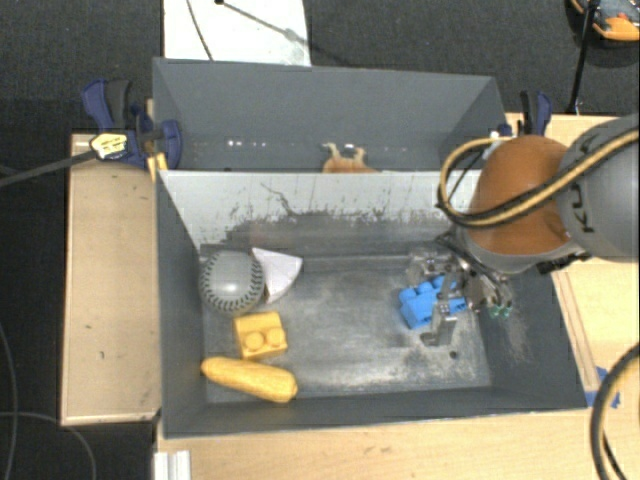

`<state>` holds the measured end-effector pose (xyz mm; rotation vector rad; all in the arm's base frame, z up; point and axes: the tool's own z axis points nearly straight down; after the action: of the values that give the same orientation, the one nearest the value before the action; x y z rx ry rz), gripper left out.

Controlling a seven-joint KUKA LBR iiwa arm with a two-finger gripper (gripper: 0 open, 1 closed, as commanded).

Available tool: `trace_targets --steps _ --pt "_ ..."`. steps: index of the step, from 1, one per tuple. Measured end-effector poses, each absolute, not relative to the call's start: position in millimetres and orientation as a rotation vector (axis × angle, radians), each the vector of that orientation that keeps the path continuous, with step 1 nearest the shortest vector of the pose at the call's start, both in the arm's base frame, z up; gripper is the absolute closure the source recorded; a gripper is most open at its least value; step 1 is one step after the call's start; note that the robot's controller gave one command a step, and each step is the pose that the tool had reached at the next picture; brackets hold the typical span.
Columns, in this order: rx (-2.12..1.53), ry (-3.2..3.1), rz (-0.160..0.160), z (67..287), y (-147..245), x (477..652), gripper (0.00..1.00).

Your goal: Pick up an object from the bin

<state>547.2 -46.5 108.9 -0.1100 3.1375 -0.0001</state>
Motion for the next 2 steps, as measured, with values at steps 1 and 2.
trace_targets --steps 1,2 --pt "-0.111 3.137 0.0 108.9 -46.5 547.2 1.0" --pt "-0.114 3.137 0.0 108.9 -46.5 547.2 0.0"
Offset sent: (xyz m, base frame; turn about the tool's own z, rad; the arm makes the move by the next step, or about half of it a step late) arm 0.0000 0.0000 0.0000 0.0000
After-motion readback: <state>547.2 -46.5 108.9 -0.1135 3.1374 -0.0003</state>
